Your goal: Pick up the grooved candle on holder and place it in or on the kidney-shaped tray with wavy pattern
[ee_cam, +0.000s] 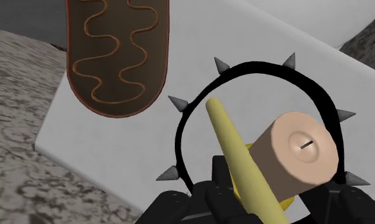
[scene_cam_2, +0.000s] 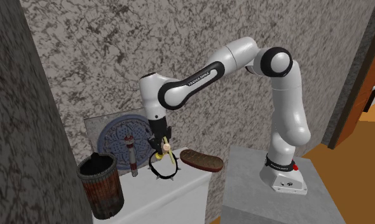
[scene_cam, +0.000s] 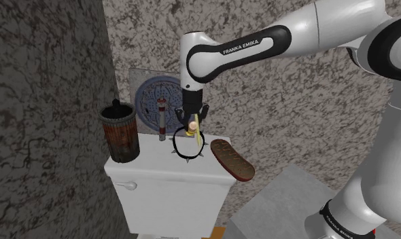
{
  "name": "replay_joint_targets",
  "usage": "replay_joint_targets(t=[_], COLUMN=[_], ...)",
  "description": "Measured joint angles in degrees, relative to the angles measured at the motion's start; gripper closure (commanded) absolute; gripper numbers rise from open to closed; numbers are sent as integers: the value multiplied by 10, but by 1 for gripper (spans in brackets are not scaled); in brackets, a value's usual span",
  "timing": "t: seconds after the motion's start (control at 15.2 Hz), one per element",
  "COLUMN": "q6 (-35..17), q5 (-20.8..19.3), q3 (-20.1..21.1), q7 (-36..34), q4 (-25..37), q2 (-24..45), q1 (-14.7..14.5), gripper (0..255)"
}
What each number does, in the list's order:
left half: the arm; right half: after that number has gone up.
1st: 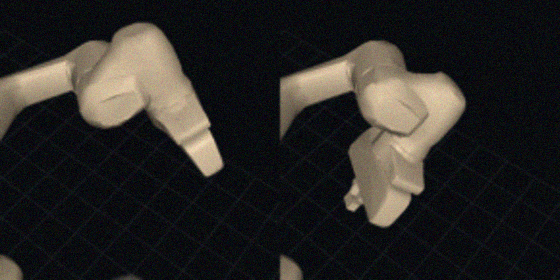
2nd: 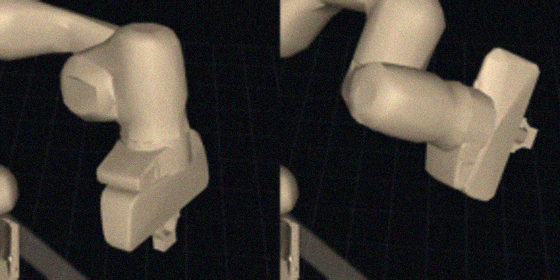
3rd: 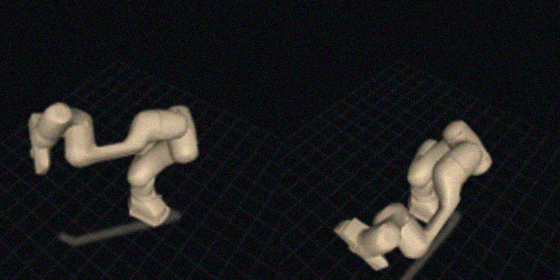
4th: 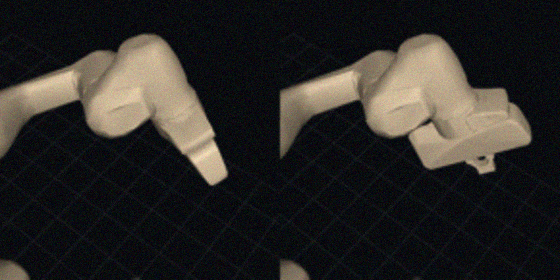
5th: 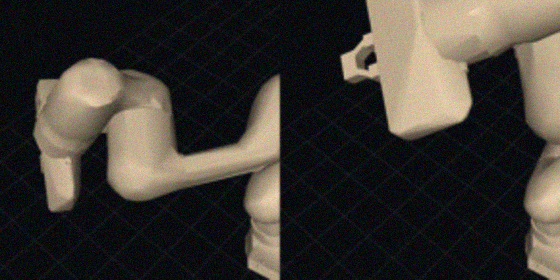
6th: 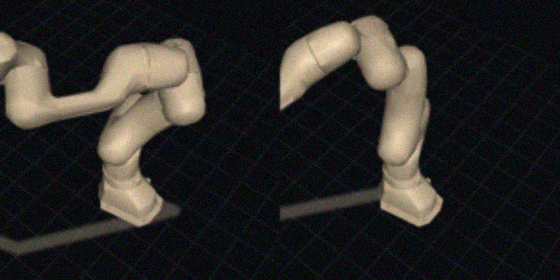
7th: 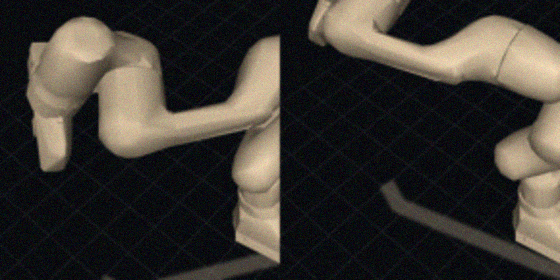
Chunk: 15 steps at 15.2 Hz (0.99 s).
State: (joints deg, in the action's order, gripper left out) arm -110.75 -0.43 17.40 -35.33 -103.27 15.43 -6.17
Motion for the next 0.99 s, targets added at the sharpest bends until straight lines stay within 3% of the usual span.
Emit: replay_joint_targets(t=[0.86, 0.99], q6=[90, 84], q5=[8, 17], q3=[3, 2], q7=[0, 8], q4=[64, 27], q2=[-27, -59], q1=[2, 7], gripper=[255, 255])
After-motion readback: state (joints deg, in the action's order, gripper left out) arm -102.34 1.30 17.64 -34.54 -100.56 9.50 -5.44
